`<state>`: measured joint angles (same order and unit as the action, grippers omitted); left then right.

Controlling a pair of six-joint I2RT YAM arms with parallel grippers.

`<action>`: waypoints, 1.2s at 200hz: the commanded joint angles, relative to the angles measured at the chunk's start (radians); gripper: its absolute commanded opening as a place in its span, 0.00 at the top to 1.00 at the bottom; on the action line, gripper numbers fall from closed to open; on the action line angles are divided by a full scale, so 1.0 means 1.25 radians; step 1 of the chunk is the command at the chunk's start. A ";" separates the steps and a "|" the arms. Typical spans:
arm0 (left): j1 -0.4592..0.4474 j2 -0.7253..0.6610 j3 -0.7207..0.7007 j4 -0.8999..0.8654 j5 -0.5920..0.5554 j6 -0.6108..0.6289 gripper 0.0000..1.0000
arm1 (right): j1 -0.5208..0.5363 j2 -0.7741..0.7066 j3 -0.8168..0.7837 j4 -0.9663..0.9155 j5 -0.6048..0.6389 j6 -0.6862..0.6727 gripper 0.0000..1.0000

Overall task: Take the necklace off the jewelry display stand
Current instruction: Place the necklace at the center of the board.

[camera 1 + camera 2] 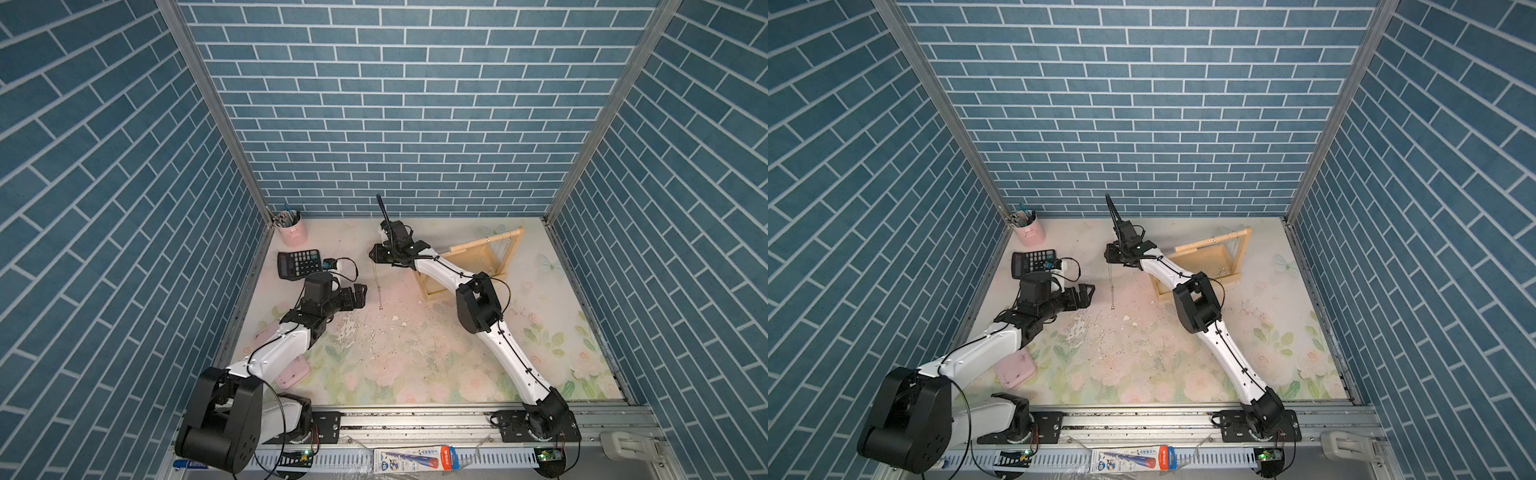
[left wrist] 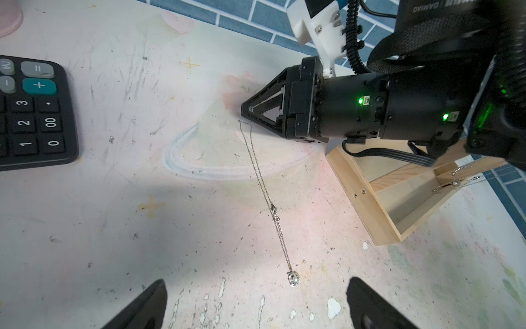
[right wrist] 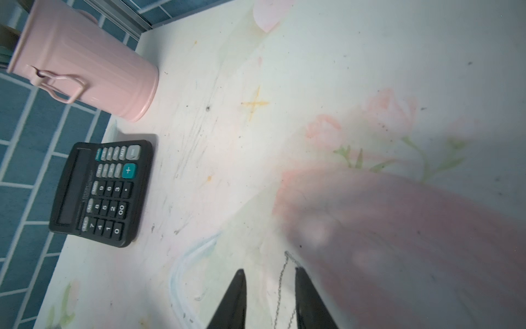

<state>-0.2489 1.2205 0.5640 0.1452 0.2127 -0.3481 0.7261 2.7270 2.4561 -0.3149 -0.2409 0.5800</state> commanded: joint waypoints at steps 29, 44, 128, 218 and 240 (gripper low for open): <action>0.002 -0.038 0.027 -0.038 0.009 0.000 0.01 | -0.003 -0.084 -0.013 -0.017 -0.006 0.001 0.58; 0.000 -0.052 0.034 -0.049 0.009 -0.003 0.00 | -0.001 -0.101 -0.016 -0.024 -0.004 -0.008 0.53; -0.025 -0.108 0.171 -0.225 -0.047 -0.013 0.00 | -0.006 -0.286 -0.059 -0.109 0.052 -0.074 0.34; -0.182 -0.040 0.429 -0.441 -0.305 0.105 0.01 | -0.095 -0.693 -0.393 -0.201 0.159 -0.177 0.22; -0.280 0.016 0.516 -0.474 -0.404 0.203 0.01 | -0.128 -0.790 -0.484 -0.205 0.175 -0.196 0.19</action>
<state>-0.4927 1.1801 1.1183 -0.3408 -0.1364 -0.2447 0.6003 1.8496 1.9450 -0.5339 -0.0803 0.4007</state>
